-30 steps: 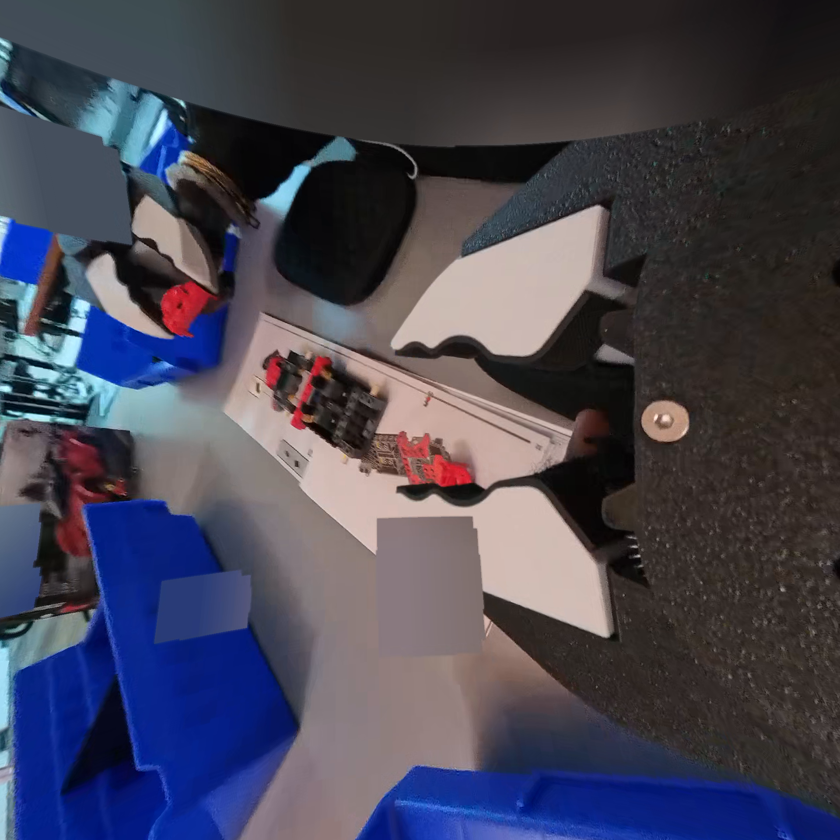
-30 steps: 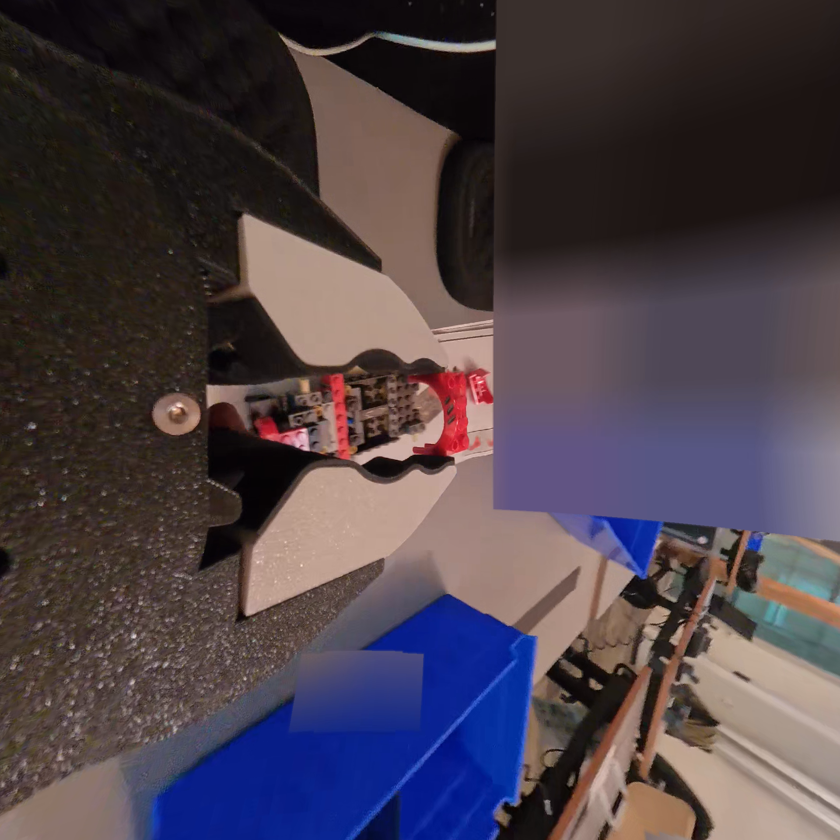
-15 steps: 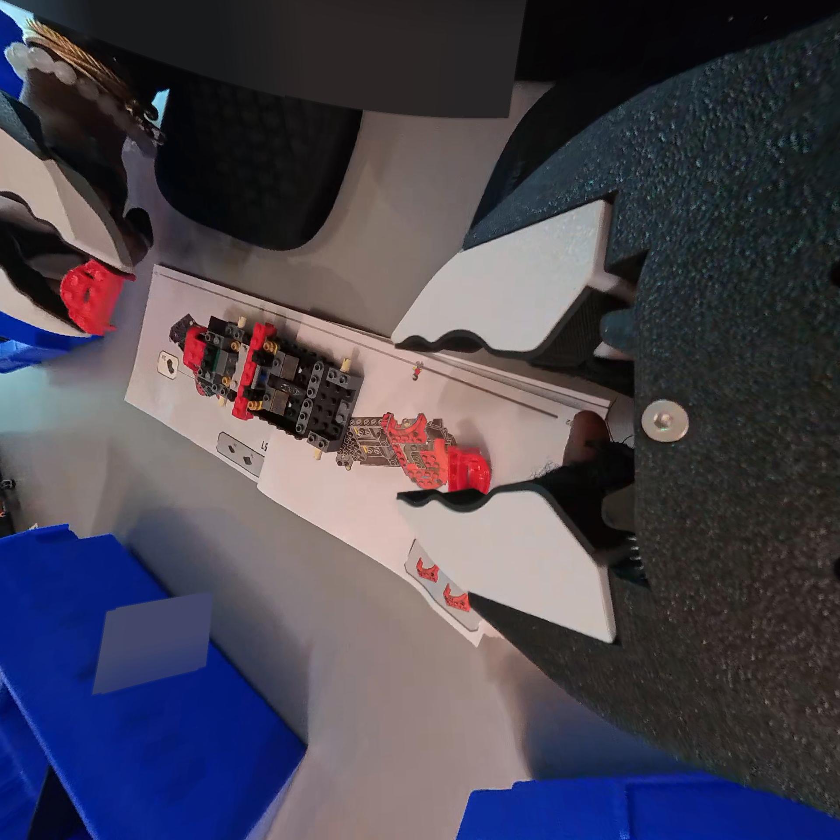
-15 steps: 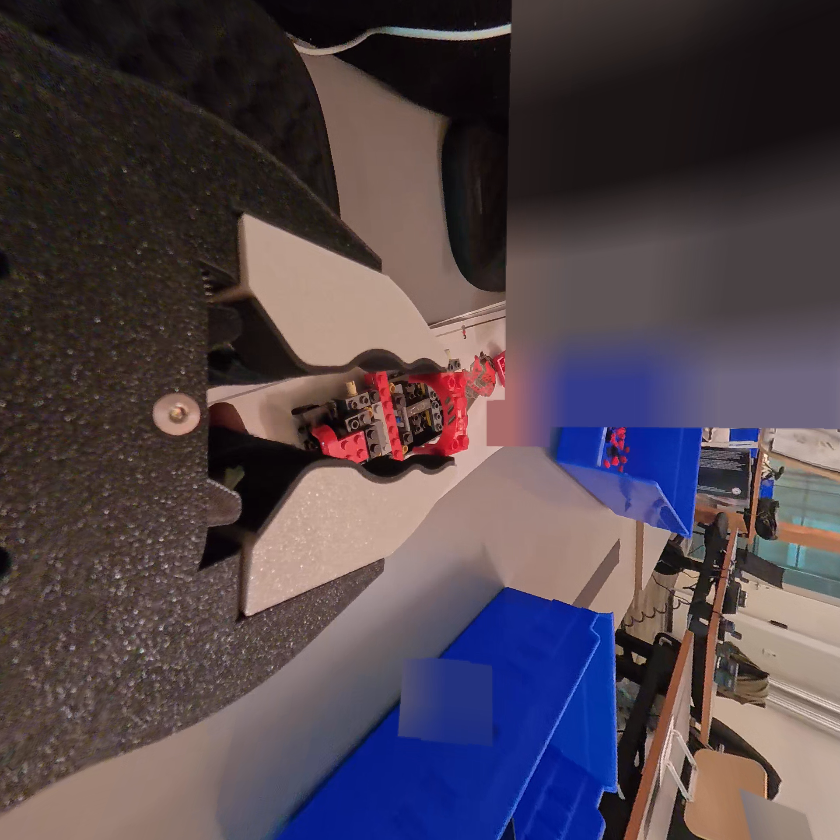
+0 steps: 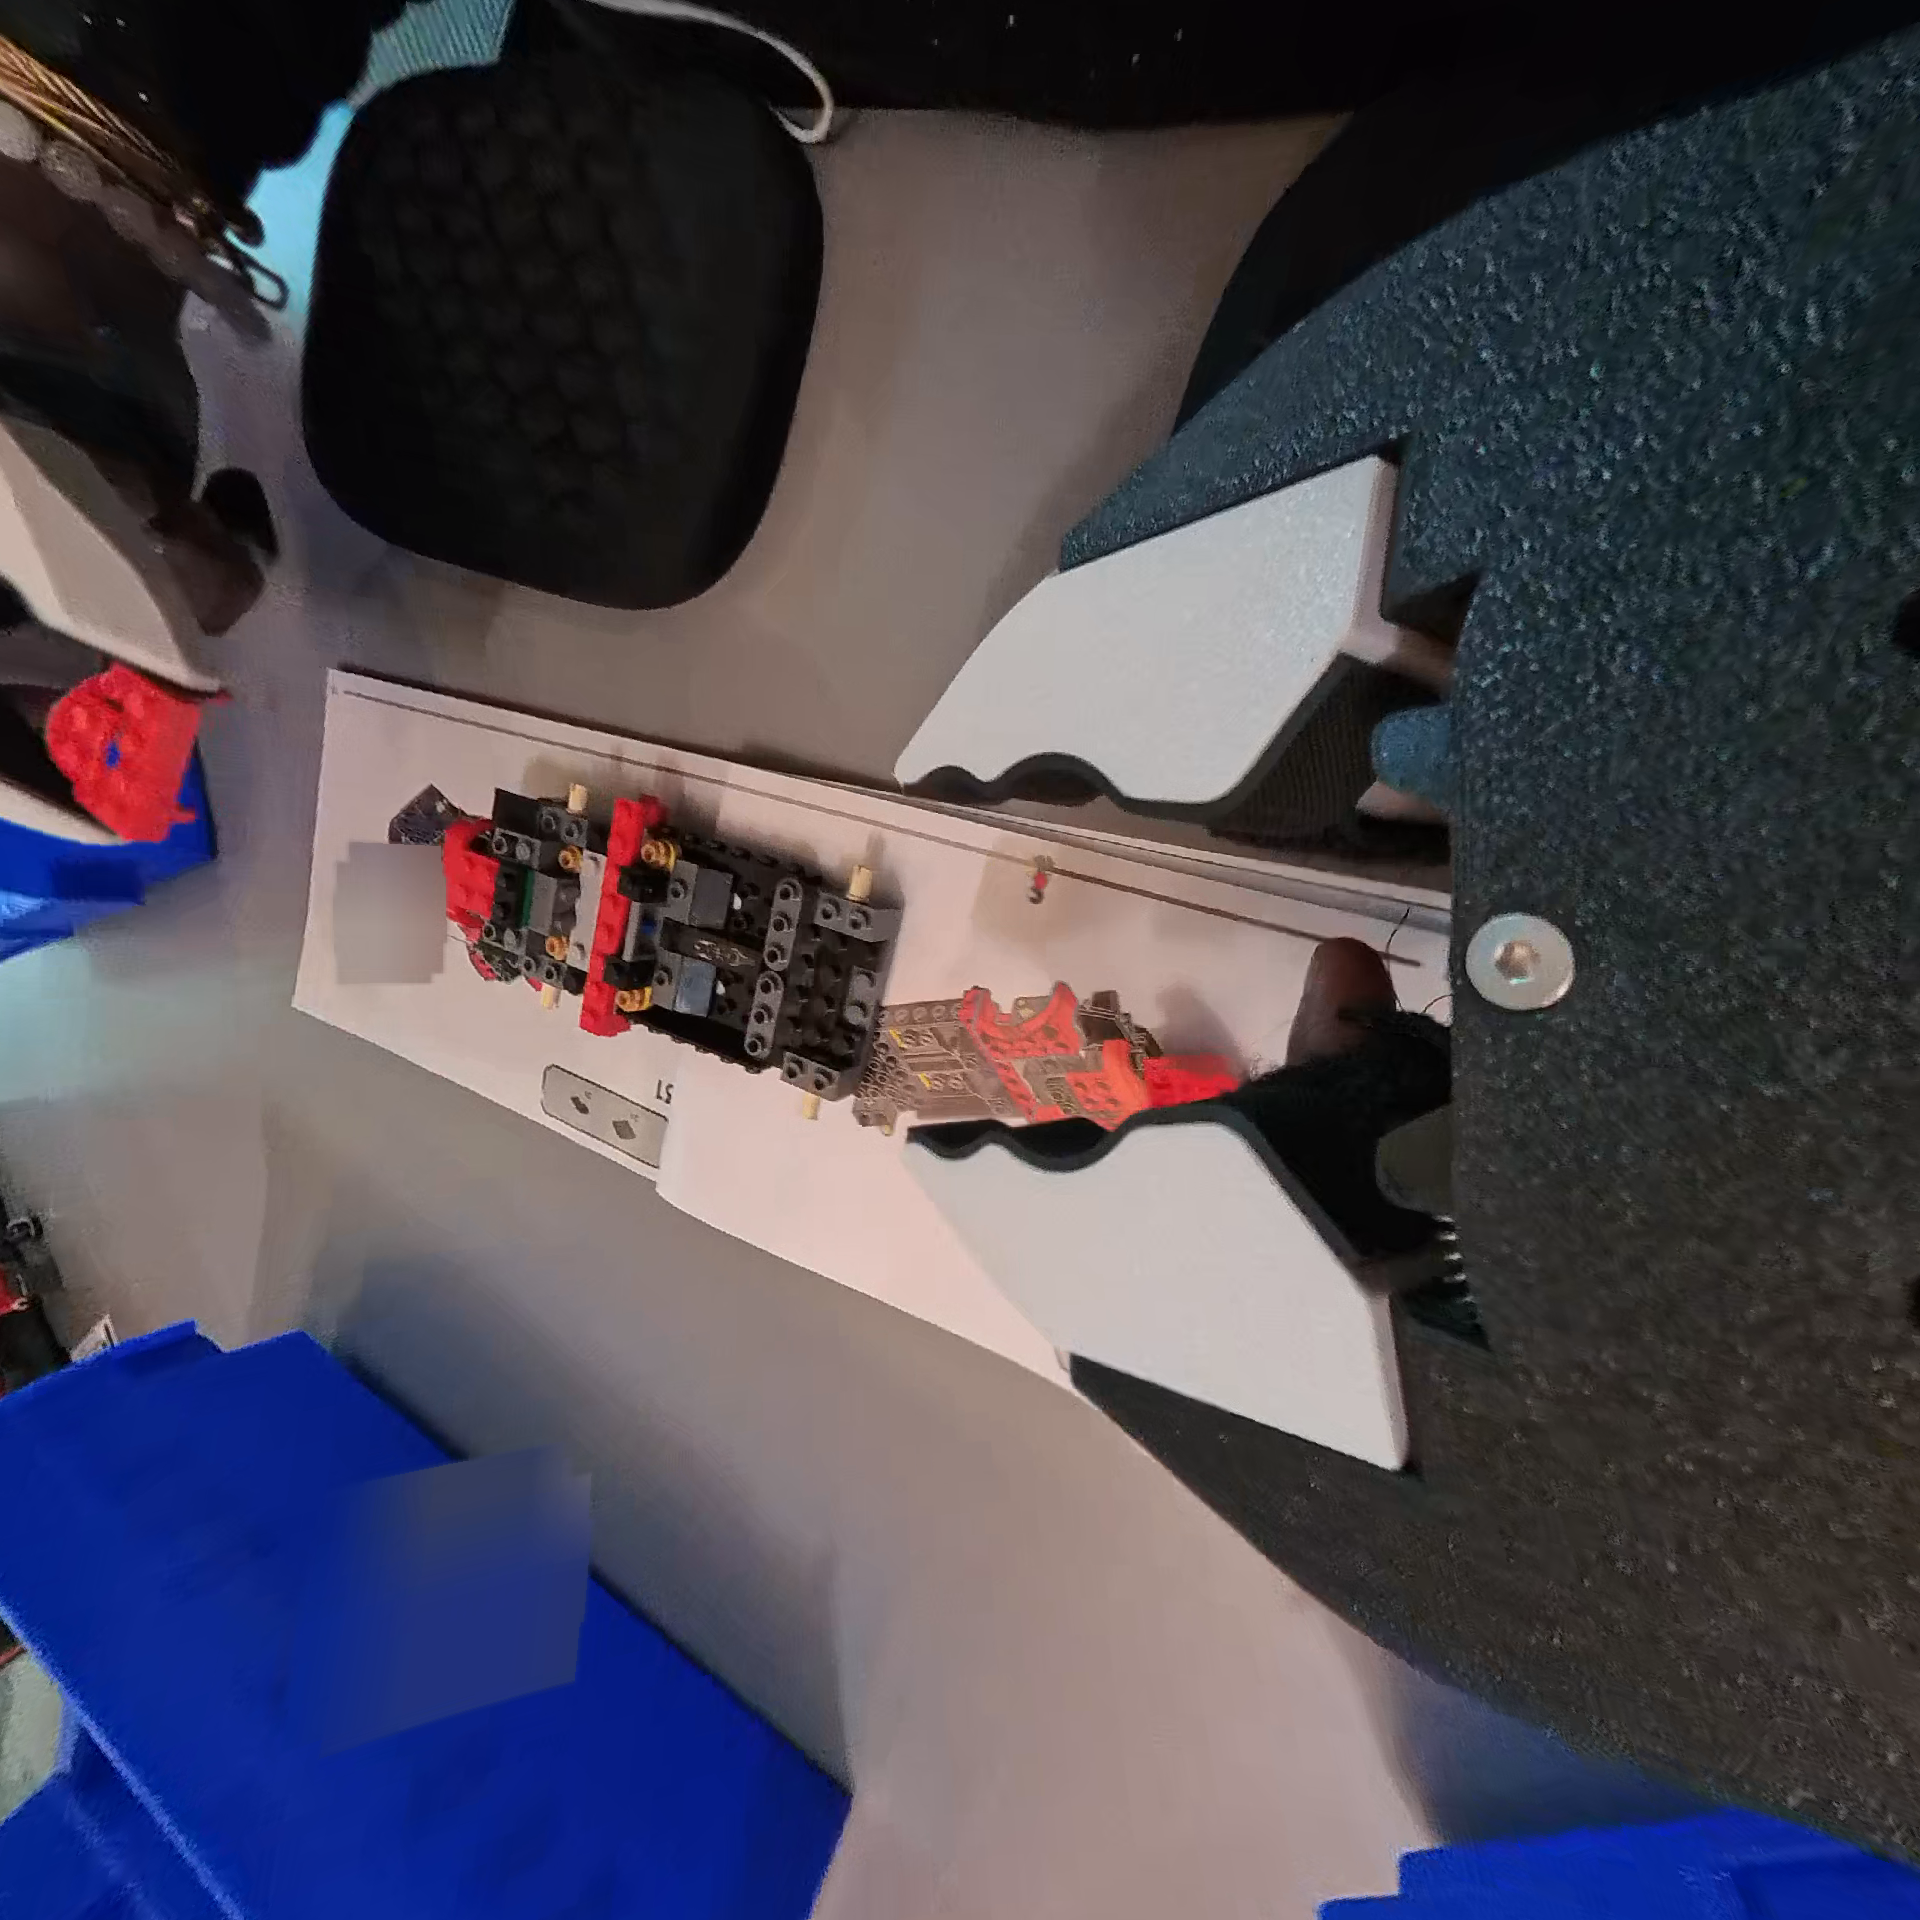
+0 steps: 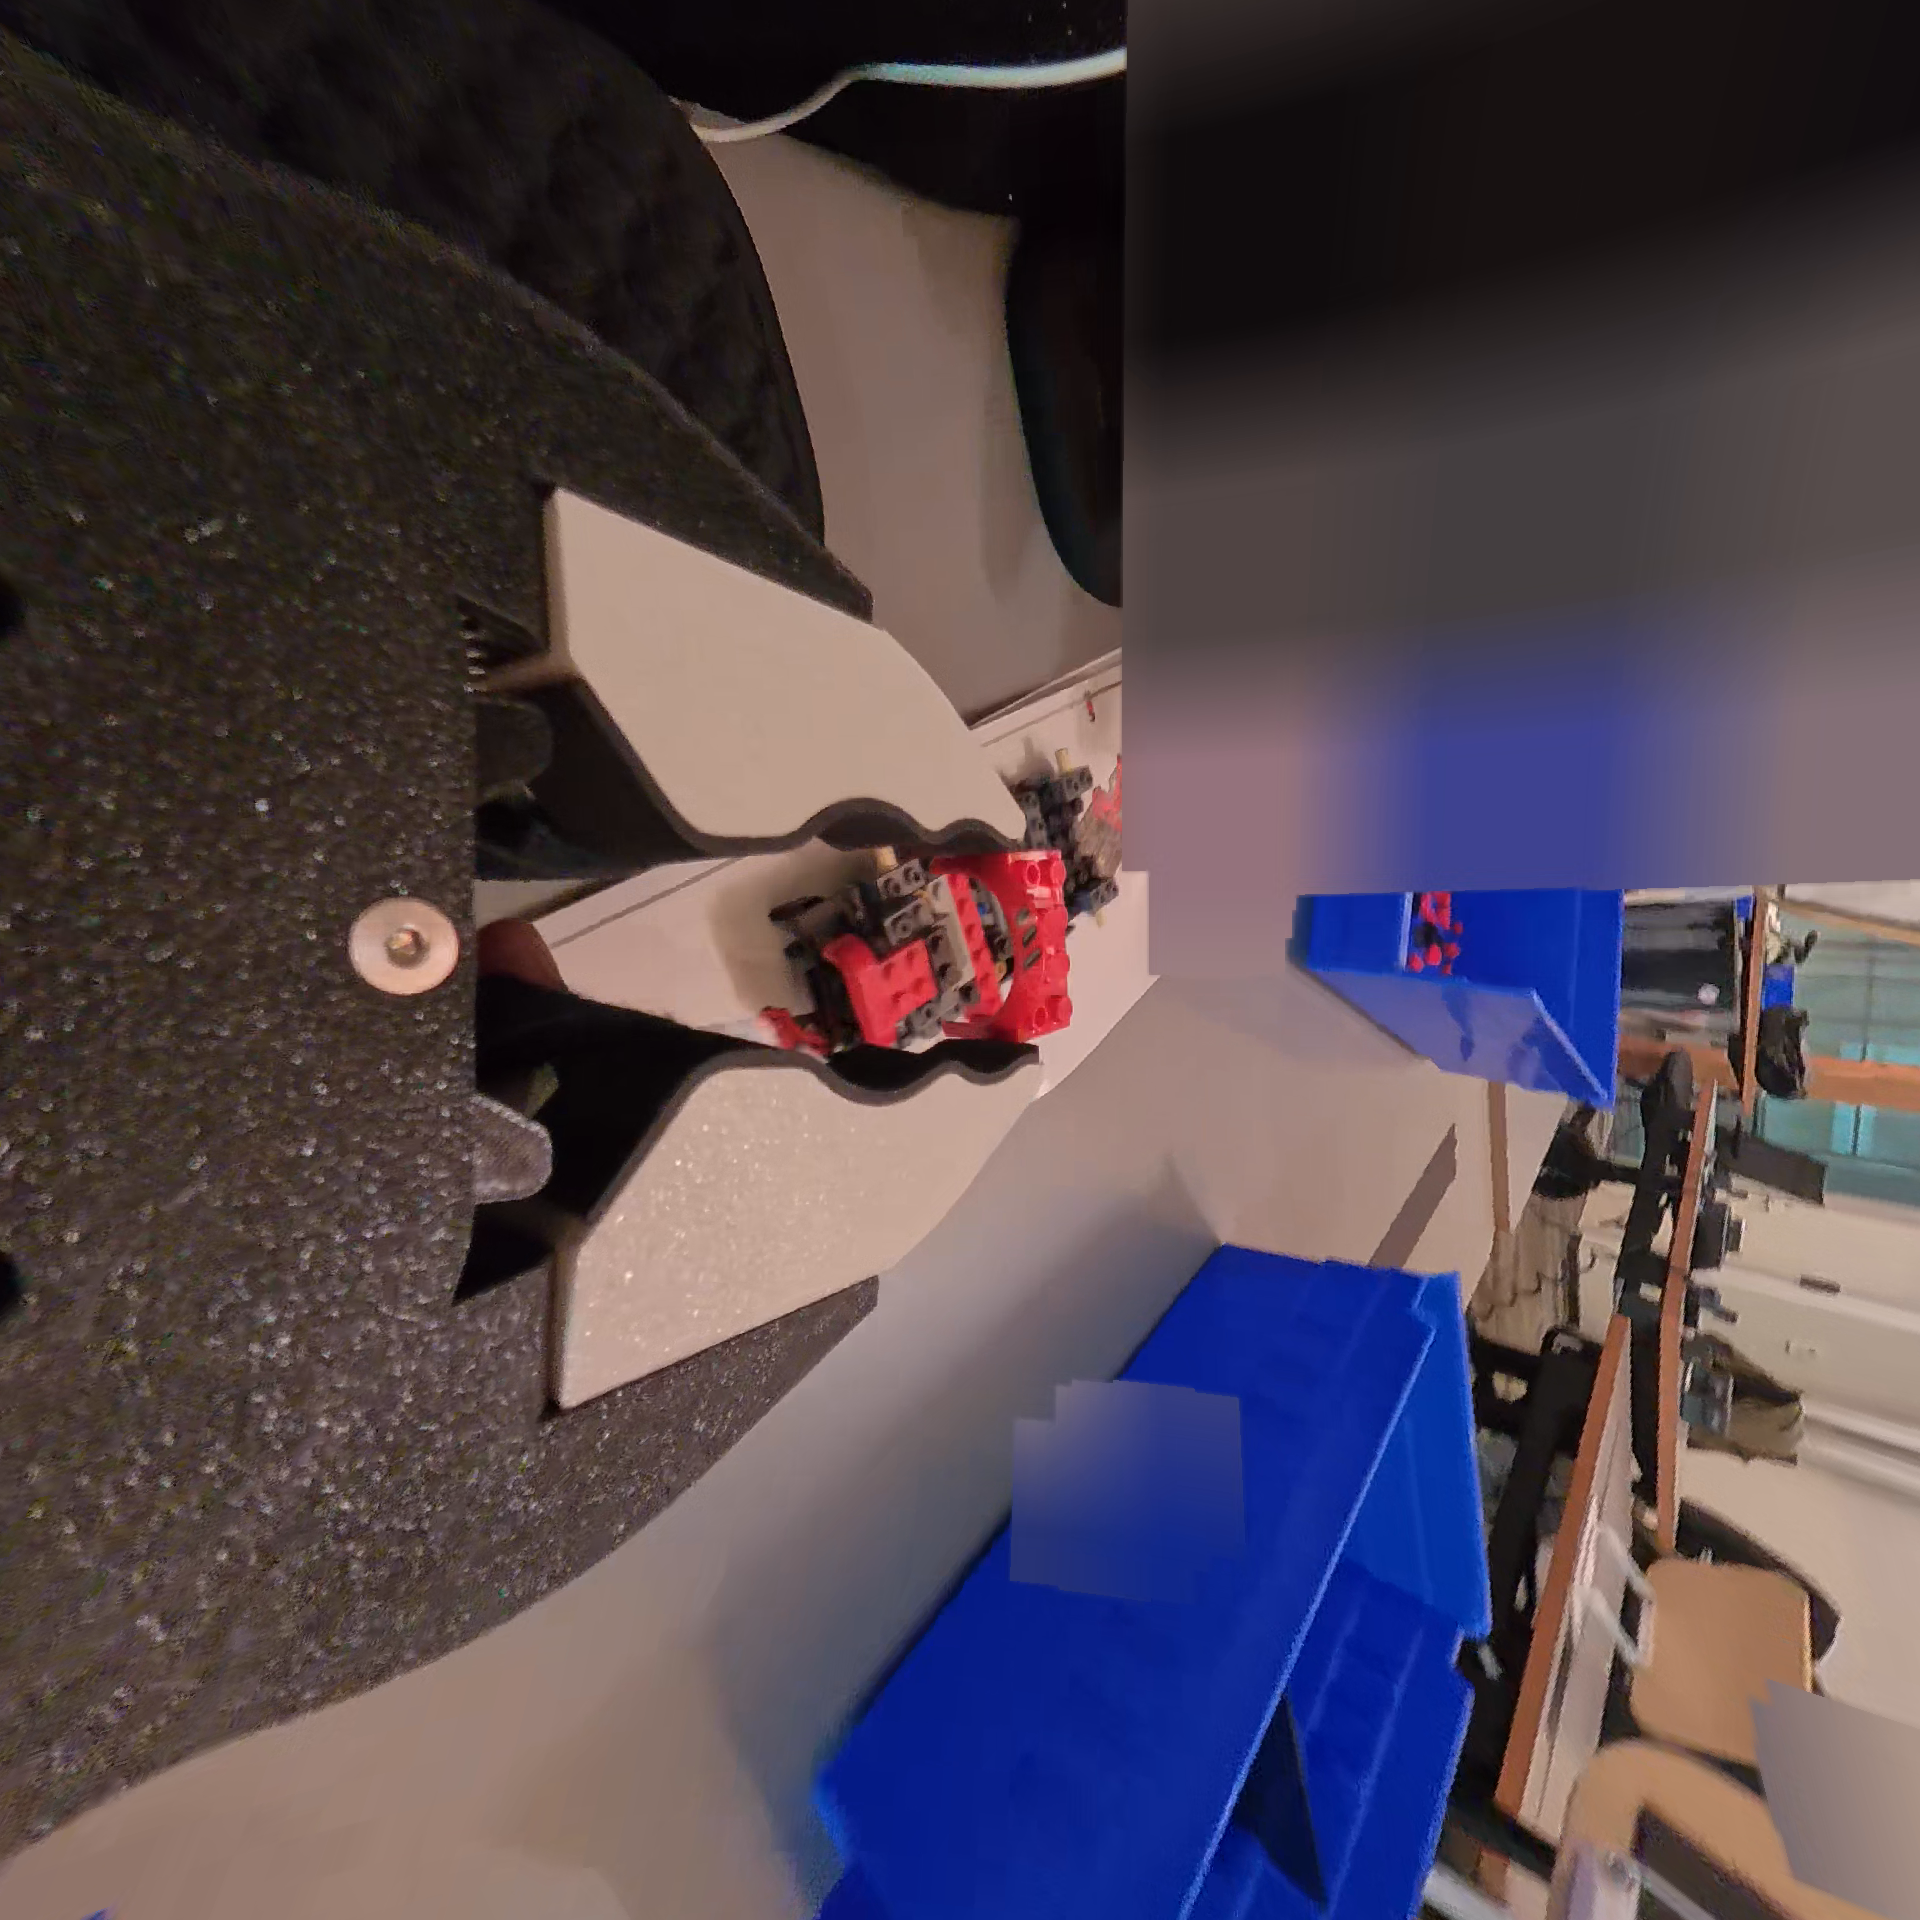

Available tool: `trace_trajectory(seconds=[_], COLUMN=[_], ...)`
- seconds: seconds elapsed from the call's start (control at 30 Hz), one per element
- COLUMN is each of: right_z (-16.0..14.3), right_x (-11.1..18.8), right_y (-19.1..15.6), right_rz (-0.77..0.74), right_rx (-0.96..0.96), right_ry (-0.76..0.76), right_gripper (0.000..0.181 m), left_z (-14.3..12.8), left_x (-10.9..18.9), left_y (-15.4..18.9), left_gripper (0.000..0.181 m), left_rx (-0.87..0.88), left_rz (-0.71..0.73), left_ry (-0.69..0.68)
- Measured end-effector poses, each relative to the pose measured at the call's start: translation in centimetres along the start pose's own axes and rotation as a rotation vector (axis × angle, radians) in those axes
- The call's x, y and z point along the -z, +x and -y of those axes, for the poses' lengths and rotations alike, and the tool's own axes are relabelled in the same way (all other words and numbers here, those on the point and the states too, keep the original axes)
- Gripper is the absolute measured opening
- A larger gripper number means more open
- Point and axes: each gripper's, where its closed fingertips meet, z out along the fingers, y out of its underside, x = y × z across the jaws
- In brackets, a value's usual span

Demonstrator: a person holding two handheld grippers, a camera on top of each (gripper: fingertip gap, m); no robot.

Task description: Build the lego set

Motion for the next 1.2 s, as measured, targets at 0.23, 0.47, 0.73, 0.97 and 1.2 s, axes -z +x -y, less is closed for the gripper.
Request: trace_trajectory(seconds=[0.23, 0.47, 0.73, 0.97, 1.2], right_z=[-2.7, -5.5, -7.3, -7.2, -7.2], right_x=[1.2, -1.8, -2.3, -2.5, -2.7], right_y=[-1.0, -6.2, -4.2, -2.0, 1.1], right_rz=[-0.123, -0.041, -0.146, -0.168, -0.123], right_rx=[-0.118, -0.369, -0.458, -0.441, -0.327], right_ry=[-0.179, -0.416, -0.525, -0.505, -0.496], right_gripper=[0.034, 0.034, 0.034, 0.034, 0.034], left_z=[0.8, 1.4, 0.7, -0.4, 0.1], left_x=[-3.1, -4.9, -6.4, -6.0, -5.4], left_y=[0.1, -0.6, -2.1, -0.4, 3.1], left_gripper=[0.059, 0.052, 0.048, 0.042, 0.042], left_rx=[-0.166, -0.138, 0.071, 0.12, 0.165], left_rz=[-0.063, -0.368, -0.507, -0.561, -0.638], left_ry=[-0.095, -0.206, -0.274, -0.344, -0.334])
